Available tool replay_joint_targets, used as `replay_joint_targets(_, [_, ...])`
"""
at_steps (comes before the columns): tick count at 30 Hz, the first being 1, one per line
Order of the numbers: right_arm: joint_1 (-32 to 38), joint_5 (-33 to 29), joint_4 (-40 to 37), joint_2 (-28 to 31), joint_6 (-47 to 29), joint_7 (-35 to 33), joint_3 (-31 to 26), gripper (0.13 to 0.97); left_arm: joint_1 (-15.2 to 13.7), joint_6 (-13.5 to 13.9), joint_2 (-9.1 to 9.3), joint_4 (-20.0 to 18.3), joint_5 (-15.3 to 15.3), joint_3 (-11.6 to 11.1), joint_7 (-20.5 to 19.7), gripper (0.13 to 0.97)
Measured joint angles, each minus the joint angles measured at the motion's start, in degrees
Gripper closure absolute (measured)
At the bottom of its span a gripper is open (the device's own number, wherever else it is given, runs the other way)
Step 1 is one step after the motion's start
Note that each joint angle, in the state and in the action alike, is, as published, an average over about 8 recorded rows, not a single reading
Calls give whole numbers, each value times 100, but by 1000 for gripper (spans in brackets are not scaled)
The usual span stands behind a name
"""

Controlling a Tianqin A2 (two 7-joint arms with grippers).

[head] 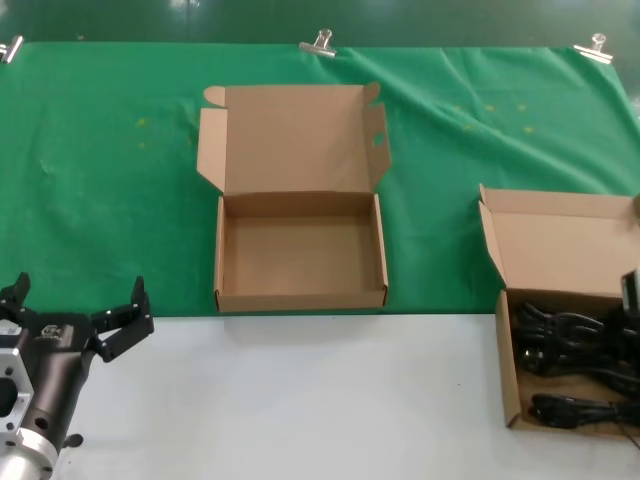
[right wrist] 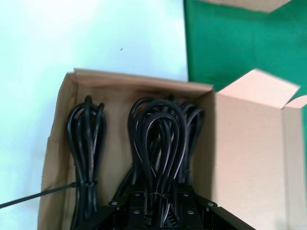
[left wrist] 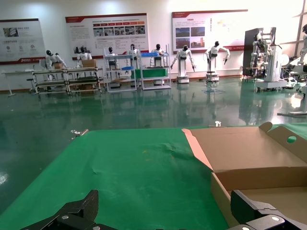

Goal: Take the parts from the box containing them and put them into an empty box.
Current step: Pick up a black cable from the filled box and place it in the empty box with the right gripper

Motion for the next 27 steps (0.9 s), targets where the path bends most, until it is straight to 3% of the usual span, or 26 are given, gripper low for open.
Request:
replay_joint_targets(8, [-7,-89,684,-30,-152,299,142,855,0,0,0,0,0,0,0,132])
replay_joint_targets(15, [80,-218,1041,-446,-122,439,106,856,0,0,0,0,0,0,0,132])
replay_joint_targets(27, [644,-471,197,-1767,283,21,-305,857,0,0,0,0,0,0,0,132])
